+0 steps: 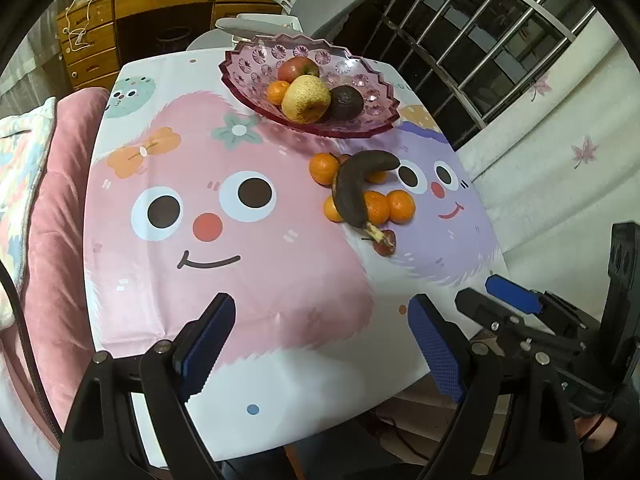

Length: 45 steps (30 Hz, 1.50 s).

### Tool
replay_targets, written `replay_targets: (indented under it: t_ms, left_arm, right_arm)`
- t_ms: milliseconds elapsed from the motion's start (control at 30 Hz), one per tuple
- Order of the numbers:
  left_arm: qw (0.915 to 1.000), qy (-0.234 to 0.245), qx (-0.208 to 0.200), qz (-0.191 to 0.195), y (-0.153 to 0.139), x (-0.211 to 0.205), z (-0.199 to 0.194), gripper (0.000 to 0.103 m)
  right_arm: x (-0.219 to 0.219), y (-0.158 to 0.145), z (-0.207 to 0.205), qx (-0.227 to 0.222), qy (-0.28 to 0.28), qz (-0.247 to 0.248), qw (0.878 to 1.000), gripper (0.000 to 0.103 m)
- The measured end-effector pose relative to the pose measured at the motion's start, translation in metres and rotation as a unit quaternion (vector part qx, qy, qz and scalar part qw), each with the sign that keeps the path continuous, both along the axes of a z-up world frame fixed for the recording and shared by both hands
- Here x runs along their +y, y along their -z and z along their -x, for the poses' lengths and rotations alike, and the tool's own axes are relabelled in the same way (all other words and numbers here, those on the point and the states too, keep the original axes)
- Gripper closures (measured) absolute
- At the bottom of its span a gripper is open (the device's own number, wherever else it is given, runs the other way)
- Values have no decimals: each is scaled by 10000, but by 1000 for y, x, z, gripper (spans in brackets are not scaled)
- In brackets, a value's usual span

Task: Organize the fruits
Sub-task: 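Withdraw both tools from the bowl, then move the left tool to the dark banana while the right tool approaches a mandarin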

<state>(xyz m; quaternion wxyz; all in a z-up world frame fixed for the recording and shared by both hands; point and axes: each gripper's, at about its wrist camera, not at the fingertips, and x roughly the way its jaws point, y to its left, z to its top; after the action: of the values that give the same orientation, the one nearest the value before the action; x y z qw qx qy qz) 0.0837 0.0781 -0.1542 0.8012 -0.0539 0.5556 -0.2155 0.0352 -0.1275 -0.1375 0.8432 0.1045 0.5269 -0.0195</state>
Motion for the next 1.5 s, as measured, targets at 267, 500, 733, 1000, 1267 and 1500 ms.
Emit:
replay_targets:
  t_ms: [267,500,733,1000,1267,1500]
  left_arm:
    - [9996,-146,194,-167,5,-26,-13,16]
    - [9980,-457,333,-268,8,-60,-37,16]
    - [9937,-876,447,-535,13,-90,-64,16]
    - [9873,-1157,632,-884,25,-110,-93,16]
    - [9797,-1381,936,-1108,53,-118,-116,16]
    - [9722,-1634,1149,-1219,80,-117,-132,16]
  right_arm:
    - [-13,9,7,-35,-393,238,9989,44]
    - [-40,19,-8,1,-1183,646,9909,44]
    - [-67,31,-34,13,-1903,939,9772,44]
    - [-71,48,-59,-181,-2967,1302,9459,44]
    - [-65,76,-73,-341,-3766,1544,9128,44]
    - [-66,96,-86,-463,-4022,1473,9024,44]
